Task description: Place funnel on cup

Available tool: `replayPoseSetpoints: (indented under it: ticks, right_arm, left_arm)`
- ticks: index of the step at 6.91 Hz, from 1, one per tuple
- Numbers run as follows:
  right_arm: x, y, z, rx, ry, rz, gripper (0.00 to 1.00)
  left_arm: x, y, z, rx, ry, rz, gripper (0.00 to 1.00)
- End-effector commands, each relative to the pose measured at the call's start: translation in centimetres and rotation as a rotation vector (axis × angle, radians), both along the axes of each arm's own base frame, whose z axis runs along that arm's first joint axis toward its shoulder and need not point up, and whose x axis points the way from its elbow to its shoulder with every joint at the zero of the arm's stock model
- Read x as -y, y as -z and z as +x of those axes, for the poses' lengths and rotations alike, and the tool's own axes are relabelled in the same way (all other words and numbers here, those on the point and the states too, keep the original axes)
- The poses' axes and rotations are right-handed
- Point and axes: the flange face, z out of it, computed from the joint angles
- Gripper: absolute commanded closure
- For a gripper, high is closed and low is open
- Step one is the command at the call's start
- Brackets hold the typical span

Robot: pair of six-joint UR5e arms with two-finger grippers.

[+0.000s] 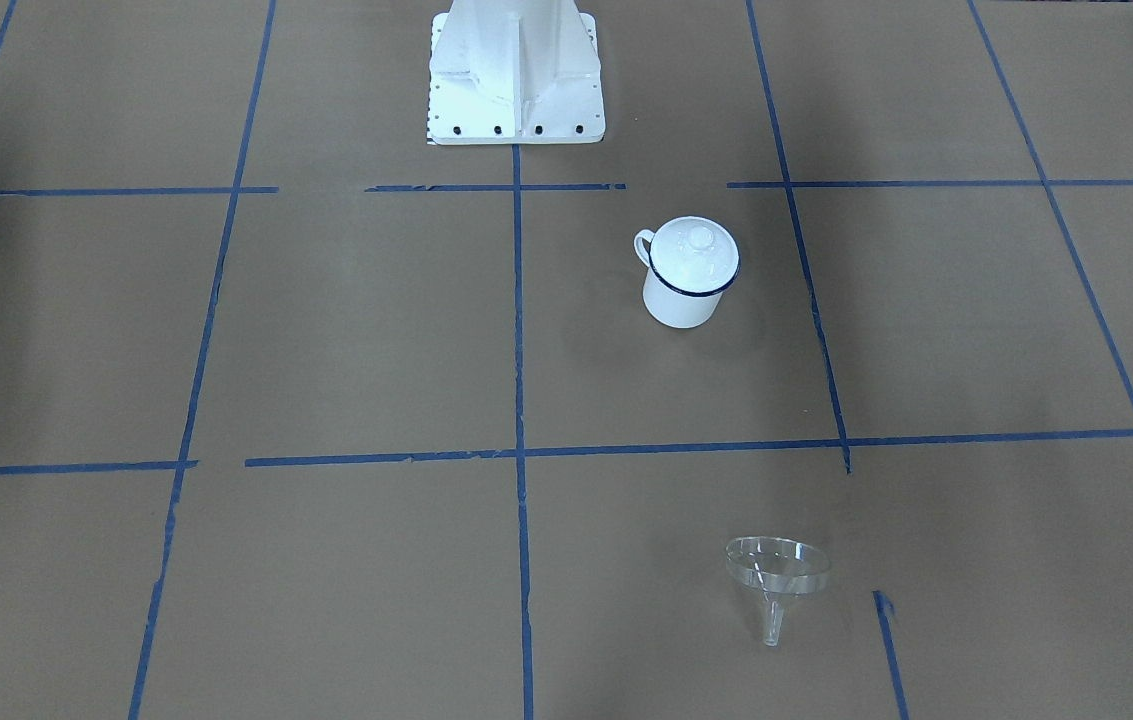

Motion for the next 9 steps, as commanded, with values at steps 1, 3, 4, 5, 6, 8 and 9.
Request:
replayPoseSetpoints:
  ticks: [1, 3, 4, 5, 6, 8, 9]
  right_arm:
    - [0.0, -0.1, 0.0, 0.000, 0.000, -0.001, 0.00]
    - [0.0, 0.0, 0.0, 0.000, 0.000, 0.000, 0.00]
    - [0.0, 0.0, 0.0, 0.000, 0.000, 0.000, 0.00]
    - [0.0, 0.0, 0.0, 0.000, 0.000, 0.000, 0.00]
    - [0.0, 0.0, 0.0, 0.000, 0.000, 0.000, 0.00]
    - [0.1, 0.0, 0.0, 0.000, 0.000, -0.001, 0.00]
    - [0.0, -0.1, 0.0, 0.000, 0.000, -0.001, 0.00]
  left_arm:
    - [0.0, 0.2, -0.1, 0.000, 0.002, 0.004, 0.00]
    - [0.1, 0.6, -0.3, 0.009, 0.007, 0.011, 0.00]
    - [0.8, 1.7, -0.3, 0.011, 0.011, 0.033, 0.00]
    - [2.8, 6.1, -0.6, 0.016, 0.013, 0.129, 0.00]
    - [5.4, 10.1, -0.9, 0.027, 0.013, 0.218, 0.00]
    - [10.4, 13.1, -2.2, -0.002, 0.133, 0.216, 0.00]
    - [10.0, 13.9, -2.2, -0.016, 0.173, 0.208, 0.00]
